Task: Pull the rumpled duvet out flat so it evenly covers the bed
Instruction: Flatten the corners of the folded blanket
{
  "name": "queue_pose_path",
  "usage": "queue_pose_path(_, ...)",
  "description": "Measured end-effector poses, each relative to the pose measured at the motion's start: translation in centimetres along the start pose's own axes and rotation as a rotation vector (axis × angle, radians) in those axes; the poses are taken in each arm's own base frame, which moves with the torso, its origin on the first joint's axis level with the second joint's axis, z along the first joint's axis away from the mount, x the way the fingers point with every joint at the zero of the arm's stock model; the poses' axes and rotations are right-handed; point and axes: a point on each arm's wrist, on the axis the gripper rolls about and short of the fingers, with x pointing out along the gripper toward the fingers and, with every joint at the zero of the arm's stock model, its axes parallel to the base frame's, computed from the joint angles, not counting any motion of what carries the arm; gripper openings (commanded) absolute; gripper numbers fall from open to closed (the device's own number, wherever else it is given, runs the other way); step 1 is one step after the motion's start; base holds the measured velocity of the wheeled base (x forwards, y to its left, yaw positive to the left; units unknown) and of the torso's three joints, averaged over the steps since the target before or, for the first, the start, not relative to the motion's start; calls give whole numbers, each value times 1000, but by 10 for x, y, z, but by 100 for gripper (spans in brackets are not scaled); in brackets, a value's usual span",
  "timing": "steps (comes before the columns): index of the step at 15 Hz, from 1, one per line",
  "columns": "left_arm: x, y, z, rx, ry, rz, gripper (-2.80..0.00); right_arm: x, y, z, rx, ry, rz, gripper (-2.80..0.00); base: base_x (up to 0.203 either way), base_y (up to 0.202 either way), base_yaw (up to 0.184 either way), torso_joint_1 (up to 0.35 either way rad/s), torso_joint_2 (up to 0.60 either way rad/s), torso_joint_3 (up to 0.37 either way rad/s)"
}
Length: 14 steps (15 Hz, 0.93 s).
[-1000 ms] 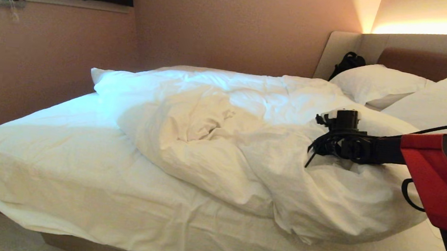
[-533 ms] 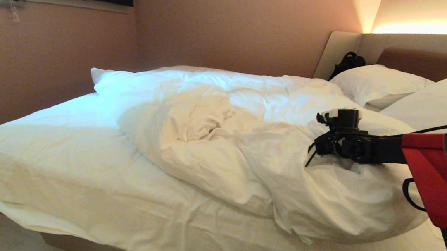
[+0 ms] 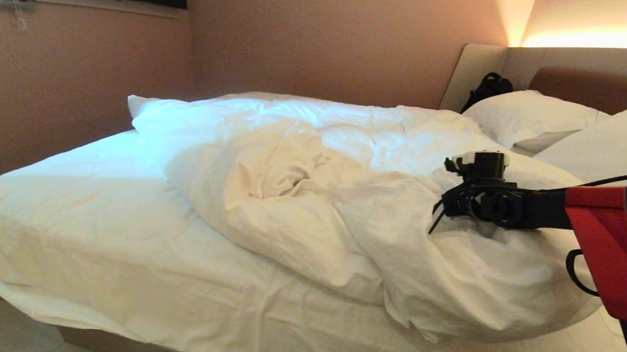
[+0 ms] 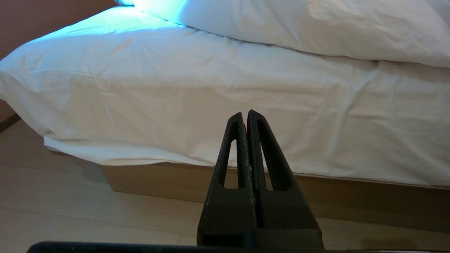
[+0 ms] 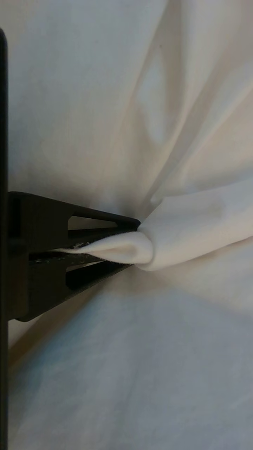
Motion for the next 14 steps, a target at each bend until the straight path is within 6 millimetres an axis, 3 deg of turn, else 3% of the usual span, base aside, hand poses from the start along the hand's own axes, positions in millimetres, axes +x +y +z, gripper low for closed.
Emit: queue_pose_path(14, 0, 0, 0, 0, 0, 0, -280, -9, -6, 9, 14, -15, -26, -280, 0, 0, 0, 0, 0, 0)
